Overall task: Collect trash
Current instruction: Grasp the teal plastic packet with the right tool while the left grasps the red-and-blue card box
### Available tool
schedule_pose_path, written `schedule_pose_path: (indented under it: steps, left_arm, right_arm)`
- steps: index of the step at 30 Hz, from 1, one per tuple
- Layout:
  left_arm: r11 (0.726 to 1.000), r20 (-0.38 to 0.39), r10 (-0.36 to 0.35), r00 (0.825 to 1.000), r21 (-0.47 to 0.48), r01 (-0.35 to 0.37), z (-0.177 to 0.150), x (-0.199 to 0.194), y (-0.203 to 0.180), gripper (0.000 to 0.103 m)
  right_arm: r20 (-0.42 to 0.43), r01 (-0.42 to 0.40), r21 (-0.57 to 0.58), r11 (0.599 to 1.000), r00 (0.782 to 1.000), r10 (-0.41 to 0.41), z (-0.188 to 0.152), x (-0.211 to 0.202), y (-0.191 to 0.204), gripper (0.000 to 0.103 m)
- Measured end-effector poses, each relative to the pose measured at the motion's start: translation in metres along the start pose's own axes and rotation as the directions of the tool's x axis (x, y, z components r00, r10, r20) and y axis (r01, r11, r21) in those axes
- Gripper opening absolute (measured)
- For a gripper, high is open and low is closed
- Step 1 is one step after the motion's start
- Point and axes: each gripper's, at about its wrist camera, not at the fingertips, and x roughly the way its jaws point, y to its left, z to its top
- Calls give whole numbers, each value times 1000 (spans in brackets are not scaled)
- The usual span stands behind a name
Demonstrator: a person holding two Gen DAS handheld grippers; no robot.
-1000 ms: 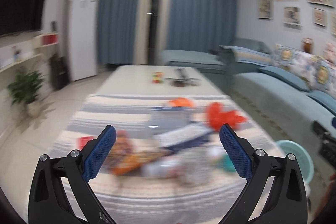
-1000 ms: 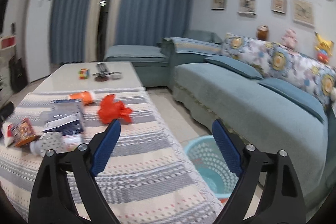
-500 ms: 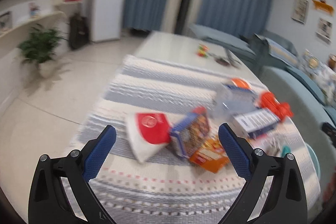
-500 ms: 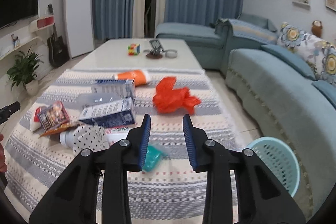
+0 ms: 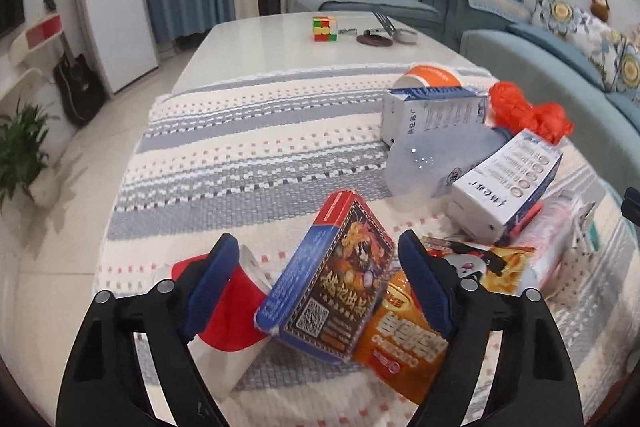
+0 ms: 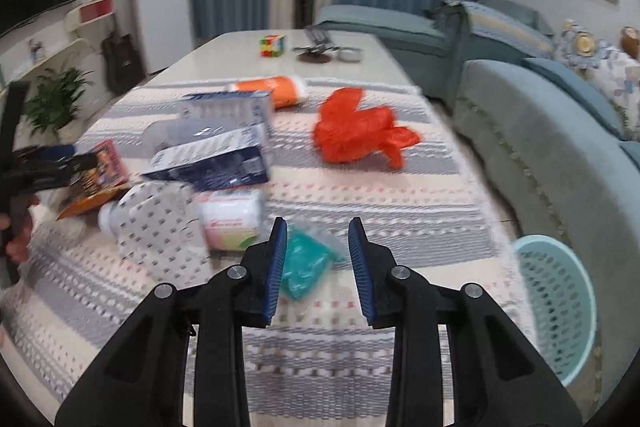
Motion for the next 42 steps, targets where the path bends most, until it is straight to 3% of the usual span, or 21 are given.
schedule_pose_path:
  steps: [3, 7, 9, 13, 16, 17, 18, 20, 22, 25, 30, 31, 32, 38, 42]
  left_arm:
    - [1000, -8, -19, 1000, 20, 20, 4, 1, -6, 76]
    - [996, -28, -1, 1000, 93, 3, 4, 3, -27, 75]
    - [993, -33, 16, 999, 119, -12, 5, 7, -36, 64]
    - [990, -37, 40, 998, 135, -35, 1, 7, -44, 58]
    - [994, -28, 12, 1000, 112, -9, -1, -1, -43, 46]
    - [995, -47, -44, 998, 84, 48, -3, -3, -41, 32]
    - [993, -74, -102, 992, 49, 106, -6, -2, -38, 28]
    - [994, -77, -104, 992, 24, 106, -13, 1, -37, 30]
    - [997, -91, -75, 993, 18, 76, -20, 8, -35, 28]
    - [995, -91, -94, 991, -44, 90, -28, 15, -26, 21]
    - [992, -46, -103, 994, -74, 99, -31, 7, -25, 20]
    - [992, -40, -101, 994, -75, 98, -30, 5, -27, 18]
    - [993, -34, -93, 995, -75, 91, -29, 3, -29, 16]
    - [996, 50, -81, 995, -28, 82, -17, -39, -56, 15]
    - [987, 124, -163, 979, 21, 162, 6, -75, -94, 15]
  right_arm:
    - [-13, -36, -6, 999, 999, 36, -3, 7, 4, 47]
    - [-39, -99, 9, 995, 994, 99, -3, 15, 5, 48]
    - [-46, -127, -8, 992, 991, 126, -3, 16, 10, 49]
    - [-49, -79, -27, 996, 996, 78, -6, 20, 13, 52]
    - [-108, -39, 53, 998, 993, 44, -7, 33, -3, 58]
    - [-121, -43, 75, 996, 991, 52, -7, 36, -7, 58]
    - [-129, -51, 93, 994, 990, 63, -8, 38, -11, 59]
    - [-154, -73, 137, 988, 984, 94, -7, 45, -15, 68]
    - [-181, -73, 160, 984, 978, 102, -6, 51, -15, 69]
    - [-211, -58, 159, 986, 973, 91, -4, 61, -11, 69]
    - [-244, -58, 172, 983, 965, 99, -8, 68, -10, 65]
    - [-246, -56, 169, 984, 964, 97, -8, 69, -11, 53]
    - [-240, -44, 155, 987, 967, 81, -7, 68, -11, 35]
    - [-160, -40, 181, 983, 985, 70, -6, 39, -32, 33]
    - [-86, -25, 225, 974, 995, 46, -3, 4, -57, 33]
